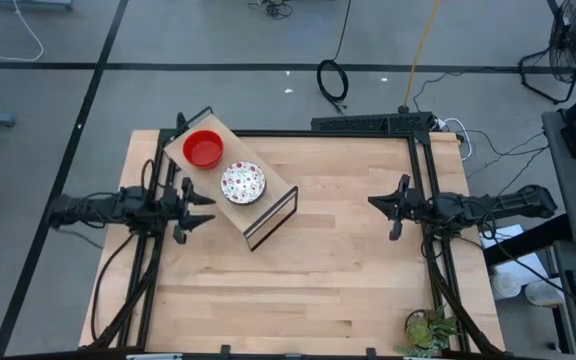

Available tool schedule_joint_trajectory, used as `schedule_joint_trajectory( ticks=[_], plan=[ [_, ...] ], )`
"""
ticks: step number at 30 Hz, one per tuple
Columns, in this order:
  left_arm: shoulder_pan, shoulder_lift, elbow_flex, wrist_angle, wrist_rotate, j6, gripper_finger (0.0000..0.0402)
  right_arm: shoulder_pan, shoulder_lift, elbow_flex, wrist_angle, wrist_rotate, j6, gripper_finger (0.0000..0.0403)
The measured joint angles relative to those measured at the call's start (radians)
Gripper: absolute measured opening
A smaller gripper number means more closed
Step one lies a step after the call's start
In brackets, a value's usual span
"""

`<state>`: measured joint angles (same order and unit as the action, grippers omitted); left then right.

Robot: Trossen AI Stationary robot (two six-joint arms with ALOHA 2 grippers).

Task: Pick & Place Mini bowls
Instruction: Return to Home Position

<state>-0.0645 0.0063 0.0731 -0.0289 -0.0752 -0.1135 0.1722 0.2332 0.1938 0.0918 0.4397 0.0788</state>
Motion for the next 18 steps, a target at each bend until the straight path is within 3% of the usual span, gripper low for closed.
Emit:
schedule_joint_trajectory(
  ticks=[3,9,15,18],
  plan=[
    [-0.135,0.004,0.0,-0.003,-0.143,-0.003,0.0214,0.0,-0.023,-0.001,0.002,-0.008,-0.035,0.0],
    [-0.351,0.063,0.0,0.03,-0.236,0.057,0.0214,0.0,-0.054,-0.001,0.001,-0.1,-0.098,0.0],
    [-0.408,0.086,0.0,0.008,-0.249,0.132,0.0214,0.0,-0.053,-0.009,0.002,-0.285,-0.164,0.0],
    [-0.41,0.095,0.0,0.039,-0.23,0.102,0.0214,0.0,-0.055,-0.03,0.03,-0.268,-0.163,0.0]
  ],
)
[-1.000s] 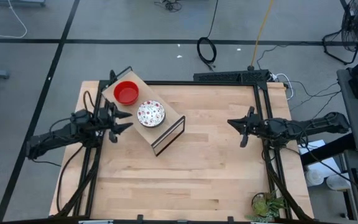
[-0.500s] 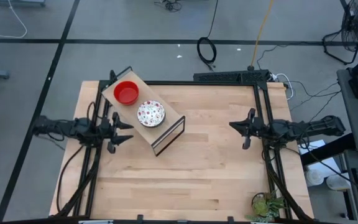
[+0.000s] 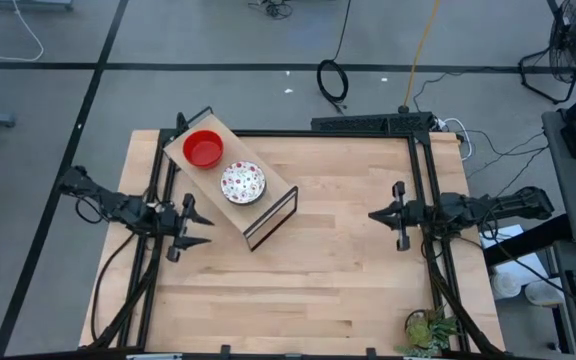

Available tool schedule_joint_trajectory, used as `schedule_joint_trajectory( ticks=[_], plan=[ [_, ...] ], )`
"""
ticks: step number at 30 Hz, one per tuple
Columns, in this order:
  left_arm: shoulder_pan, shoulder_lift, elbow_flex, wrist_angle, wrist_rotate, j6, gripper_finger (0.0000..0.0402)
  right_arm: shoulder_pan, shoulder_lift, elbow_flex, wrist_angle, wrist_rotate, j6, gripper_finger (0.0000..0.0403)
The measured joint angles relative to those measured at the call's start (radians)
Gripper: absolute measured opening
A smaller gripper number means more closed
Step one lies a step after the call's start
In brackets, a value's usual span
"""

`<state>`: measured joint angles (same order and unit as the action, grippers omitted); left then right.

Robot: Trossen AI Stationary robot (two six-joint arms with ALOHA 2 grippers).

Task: Pick & Place Mini bowls
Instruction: Return to Home Position

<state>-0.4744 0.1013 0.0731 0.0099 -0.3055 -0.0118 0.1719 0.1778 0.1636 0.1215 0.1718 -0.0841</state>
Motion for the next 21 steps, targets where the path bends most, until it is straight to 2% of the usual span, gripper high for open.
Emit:
schedule_joint_trajectory(
  ticks=[6,9,12,21],
  plan=[
    [0.0,-0.001,-0.009,0.065,0.126,-0.001,0.0214,0.0,-0.001,-0.024,0.045,0.035,0.008,0.0],
    [0.001,-0.002,-0.061,0.087,0.129,-0.029,0.0214,0.0,-0.001,-0.036,0.055,0.036,0.0,0.0],
    [0.002,0.018,-0.057,0.096,0.121,-0.078,0.0214,0.0,-0.001,-0.037,0.062,0.036,-0.011,0.0],
    [0.002,0.023,-0.057,0.092,0.123,-0.07,0.0214,0.0,0.0,-0.037,0.061,0.036,-0.008,0.0]
  ],
)
